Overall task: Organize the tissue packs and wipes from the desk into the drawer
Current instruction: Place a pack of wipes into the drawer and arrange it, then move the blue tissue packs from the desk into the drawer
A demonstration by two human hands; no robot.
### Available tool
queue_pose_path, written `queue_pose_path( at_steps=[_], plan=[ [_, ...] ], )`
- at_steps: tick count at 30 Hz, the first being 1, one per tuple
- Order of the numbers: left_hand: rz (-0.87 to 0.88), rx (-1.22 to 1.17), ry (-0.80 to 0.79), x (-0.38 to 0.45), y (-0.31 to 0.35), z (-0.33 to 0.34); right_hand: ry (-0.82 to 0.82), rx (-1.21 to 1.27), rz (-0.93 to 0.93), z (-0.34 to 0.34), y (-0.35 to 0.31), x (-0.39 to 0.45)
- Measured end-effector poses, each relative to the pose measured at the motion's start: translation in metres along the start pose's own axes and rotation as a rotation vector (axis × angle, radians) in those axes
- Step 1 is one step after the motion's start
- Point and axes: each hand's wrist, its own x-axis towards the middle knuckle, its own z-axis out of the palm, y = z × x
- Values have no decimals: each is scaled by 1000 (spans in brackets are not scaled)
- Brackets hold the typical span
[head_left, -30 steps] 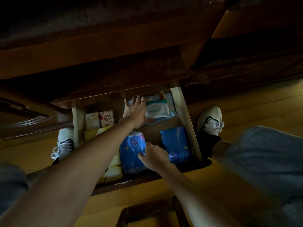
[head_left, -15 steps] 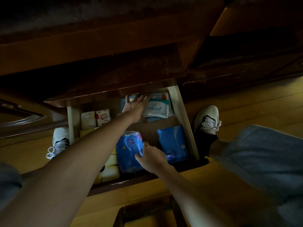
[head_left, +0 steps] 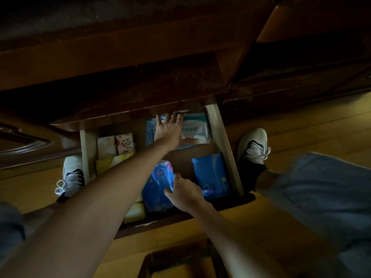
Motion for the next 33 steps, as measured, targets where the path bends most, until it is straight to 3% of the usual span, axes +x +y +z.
queue_pose_path(
  at_steps=[7, 10, 16, 19, 21, 25, 28, 31, 33],
  plan=[
    [56, 190, 4, -13, -3, -5, 23, -29, 3, -3, -2, -3],
    [-24, 162, 14, -14, 0, -1, -1, 2, -2, -2, -1, -9],
    [-10, 98, -23, -35, -3, -27, -27, -81, 25, -13, -6, -9],
    [21, 55, 5, -72, -10, -52, -49, -161, 79, -20, -8, -8],
    [-54, -29, 5, -104, -17, -71, -100, -107, 98, -19, -12, -12],
    [-181, -28, -126, -171, -28, -104, -289, -69, 62, -12, -27, -27],
    [-112, -15, -189, -213, -32, -139, -242, -121, 23, -24, -41, -45],
    [-71, 37, -51, -237, -28, -201, -146, -183, -61, -69, -67, -66],
    [-18, 81, 151, -242, -24, -255, -99, -184, -178, -120, -94, -84]
  ],
)
